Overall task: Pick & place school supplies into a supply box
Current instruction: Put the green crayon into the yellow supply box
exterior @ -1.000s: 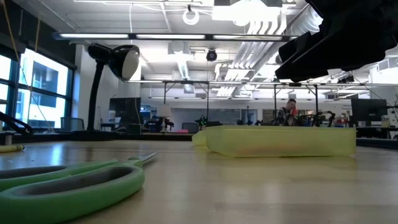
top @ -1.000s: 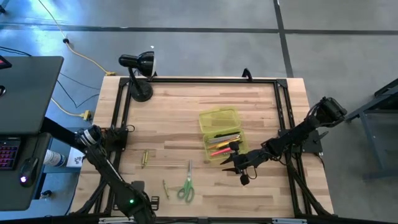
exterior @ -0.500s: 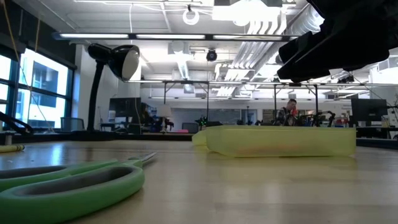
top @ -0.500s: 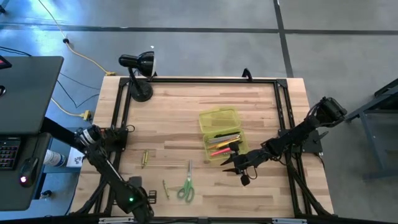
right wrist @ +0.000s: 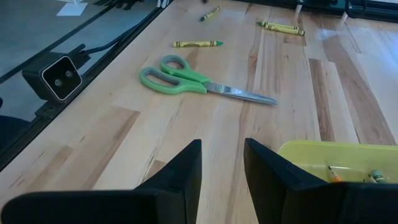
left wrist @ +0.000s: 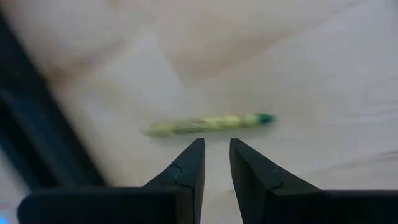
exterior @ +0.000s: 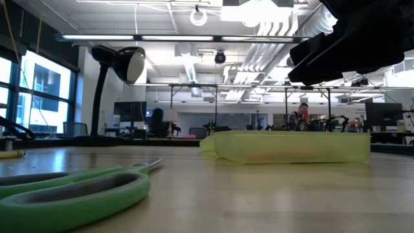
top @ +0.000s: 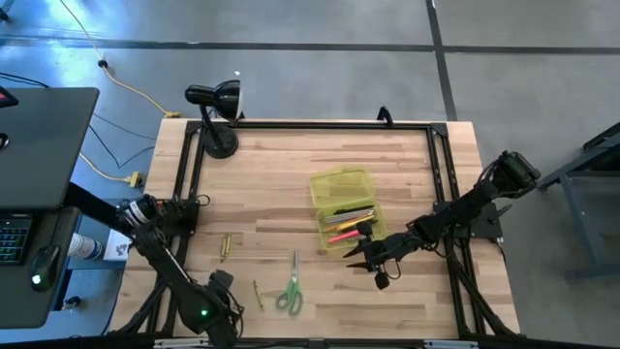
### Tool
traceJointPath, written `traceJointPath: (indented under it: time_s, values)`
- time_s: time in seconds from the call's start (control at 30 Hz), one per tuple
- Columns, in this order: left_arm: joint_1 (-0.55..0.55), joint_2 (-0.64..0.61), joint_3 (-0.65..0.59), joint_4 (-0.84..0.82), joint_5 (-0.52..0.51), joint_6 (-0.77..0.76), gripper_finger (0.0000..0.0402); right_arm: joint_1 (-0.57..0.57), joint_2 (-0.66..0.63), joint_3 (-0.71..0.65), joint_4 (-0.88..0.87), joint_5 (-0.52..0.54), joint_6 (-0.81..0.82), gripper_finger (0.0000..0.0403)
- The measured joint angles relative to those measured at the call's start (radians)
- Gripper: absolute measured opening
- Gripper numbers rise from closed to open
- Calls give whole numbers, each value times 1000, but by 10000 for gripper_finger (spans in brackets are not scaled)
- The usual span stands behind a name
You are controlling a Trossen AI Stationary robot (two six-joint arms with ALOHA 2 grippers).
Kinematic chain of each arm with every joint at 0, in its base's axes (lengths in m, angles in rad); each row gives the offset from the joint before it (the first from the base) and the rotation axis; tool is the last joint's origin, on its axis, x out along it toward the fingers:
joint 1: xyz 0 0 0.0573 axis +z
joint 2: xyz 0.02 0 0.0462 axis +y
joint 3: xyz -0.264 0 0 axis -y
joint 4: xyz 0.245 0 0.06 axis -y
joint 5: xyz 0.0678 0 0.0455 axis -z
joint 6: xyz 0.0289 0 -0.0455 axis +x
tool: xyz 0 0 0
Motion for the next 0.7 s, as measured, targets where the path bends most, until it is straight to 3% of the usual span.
traceJointPath:
  time_s: [0.13,0.37,0.5,0.7]
  values:
    - [-1,0,11,-82,2,252,106,0,0,0,0,0,0,98]
    - [-1,0,11,40,66,635,106,0,0,0,8,0,7,98]
    - [0,0,2,61,55,730,106,0,0,0,24,0,7,98]
    - [0,0,-88,87,-25,736,106,0,0,0,33,-5,16,98]
